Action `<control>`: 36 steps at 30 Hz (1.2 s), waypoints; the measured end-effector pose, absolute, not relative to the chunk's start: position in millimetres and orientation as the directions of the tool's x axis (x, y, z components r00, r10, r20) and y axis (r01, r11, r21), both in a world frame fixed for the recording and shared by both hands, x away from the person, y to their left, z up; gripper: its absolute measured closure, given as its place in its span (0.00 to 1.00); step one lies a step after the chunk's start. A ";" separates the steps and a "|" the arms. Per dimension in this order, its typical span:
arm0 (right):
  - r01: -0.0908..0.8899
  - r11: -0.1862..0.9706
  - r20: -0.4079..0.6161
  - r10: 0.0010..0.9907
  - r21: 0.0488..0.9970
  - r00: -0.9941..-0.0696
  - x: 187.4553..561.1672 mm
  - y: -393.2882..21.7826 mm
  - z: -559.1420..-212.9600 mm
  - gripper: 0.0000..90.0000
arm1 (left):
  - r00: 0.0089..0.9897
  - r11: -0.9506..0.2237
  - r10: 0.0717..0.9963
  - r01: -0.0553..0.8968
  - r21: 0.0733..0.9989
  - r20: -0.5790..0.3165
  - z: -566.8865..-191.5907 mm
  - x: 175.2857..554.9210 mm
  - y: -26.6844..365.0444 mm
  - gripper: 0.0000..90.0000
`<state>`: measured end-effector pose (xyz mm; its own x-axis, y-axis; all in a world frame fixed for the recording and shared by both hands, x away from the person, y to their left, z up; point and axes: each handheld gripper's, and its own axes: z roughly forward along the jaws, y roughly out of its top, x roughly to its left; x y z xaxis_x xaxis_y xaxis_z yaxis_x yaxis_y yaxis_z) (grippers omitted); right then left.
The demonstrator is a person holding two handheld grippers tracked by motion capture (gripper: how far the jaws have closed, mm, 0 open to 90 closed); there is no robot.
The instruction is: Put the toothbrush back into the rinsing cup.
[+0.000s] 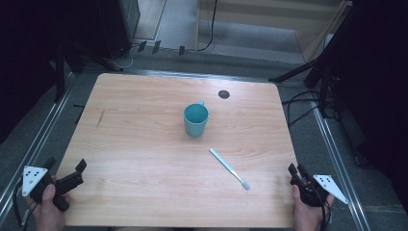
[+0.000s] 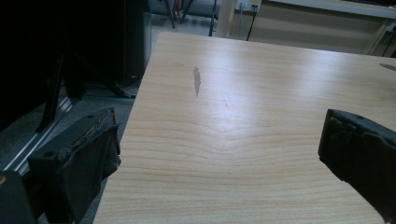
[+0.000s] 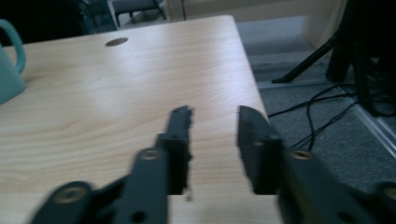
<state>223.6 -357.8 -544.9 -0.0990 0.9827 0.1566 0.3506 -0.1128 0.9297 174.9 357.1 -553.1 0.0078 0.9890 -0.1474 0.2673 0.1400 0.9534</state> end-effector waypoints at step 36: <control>0.715 0.447 0.050 0.830 0.537 -0.556 262.5 -194.0 -521.7 1.00 | 0.018 0.125 0.991 0.270 0.955 -0.135 -552.9 175.1 355.7 0.00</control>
